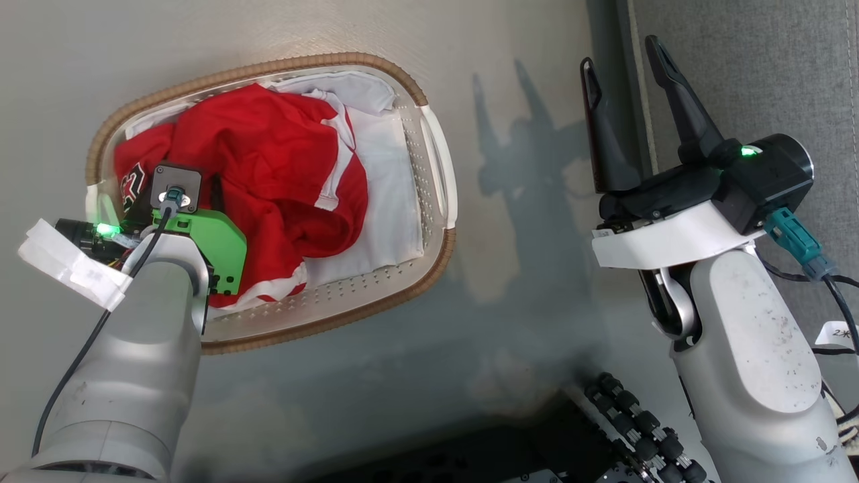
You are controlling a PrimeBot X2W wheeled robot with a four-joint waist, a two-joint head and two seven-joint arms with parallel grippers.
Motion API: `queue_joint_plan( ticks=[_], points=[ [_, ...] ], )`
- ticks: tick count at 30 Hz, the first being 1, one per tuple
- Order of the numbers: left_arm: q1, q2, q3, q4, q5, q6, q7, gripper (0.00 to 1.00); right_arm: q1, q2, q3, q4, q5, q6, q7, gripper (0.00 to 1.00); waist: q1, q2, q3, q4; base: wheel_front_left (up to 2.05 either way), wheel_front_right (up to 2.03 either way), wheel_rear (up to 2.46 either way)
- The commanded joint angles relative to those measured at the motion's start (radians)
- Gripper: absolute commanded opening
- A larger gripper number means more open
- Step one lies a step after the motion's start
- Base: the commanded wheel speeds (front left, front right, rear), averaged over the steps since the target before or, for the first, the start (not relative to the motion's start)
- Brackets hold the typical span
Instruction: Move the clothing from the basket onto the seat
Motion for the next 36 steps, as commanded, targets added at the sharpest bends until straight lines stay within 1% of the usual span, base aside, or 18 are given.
queue_joint_plan(
  ticks=[1, 4, 5, 6, 13, 18, 25, 36],
  points=[
    [-0.02, 0.009, -0.006, 0.007, 0.004, 0.002, 0.005, 1.0, -0.012, -0.003, 0.003, -0.005, 0.005, -0.001, 0.0, 1.0, -0.0001, 0.0, 0.01, -0.01, 0.0, 0.0, 0.0],
    [-0.024, 0.01, -0.014, 0.013, 0.005, -0.015, 0.018, 1.0, -0.013, -0.003, 0.002, -0.003, 0.008, -0.001, 0.0, 1.0, -0.0001, 0.0, 0.014, -0.013, 0.0, 0.0, 0.0],
    [-0.019, 0.005, -0.016, 0.015, 0.0, -0.022, 0.023, 0.45, -0.013, -0.003, -0.001, -0.001, 0.009, -0.001, 0.0, 1.0, -0.0001, 0.0, 0.013, -0.013, 0.0, 0.0, 0.0],
    [-0.014, 0.001, -0.014, 0.015, -0.007, -0.025, 0.025, 0.0, -0.012, -0.003, -0.003, 0.001, 0.009, -0.001, 0.0, 1.0, -0.0001, 0.0, 0.011, -0.011, 0.0, 0.0, 0.0],
    [0.03, -0.031, 0.015, 0.014, -0.067, -0.048, -0.014, 0.0, -0.003, -0.003, -0.017, 0.019, 0.008, -0.001, 0.0, 1.0, -0.0001, 0.0, -0.042, 0.006, 0.0, 0.0, 0.0],
    [0.085, -0.057, 0.024, -0.022, -0.096, -0.076, -0.036, 0.0, 0.03, -0.004, -0.017, 0.041, -0.003, -0.001, 0.0, 1.0, -0.0001, 0.0, -0.124, 0.029, 0.0, 0.0, 0.0],
    [0.215, -0.075, 0.034, -0.195, -0.127, -0.091, -0.036, 0.0, 0.075, -0.004, -0.016, 0.075, -0.009, -0.001, 0.0, 1.0, -0.0001, 0.0, -0.246, 0.056, 0.0, 0.0, 0.0],
    [0.409, -0.084, 0.042, -0.426, -0.131, -0.113, -0.036, 0.0, 0.176, -0.004, -0.014, 0.127, -0.015, -0.001, 0.0, 1.0, -0.0001, 0.0, -0.444, 0.107, 0.0, 0.0, 0.0]
  ],
)
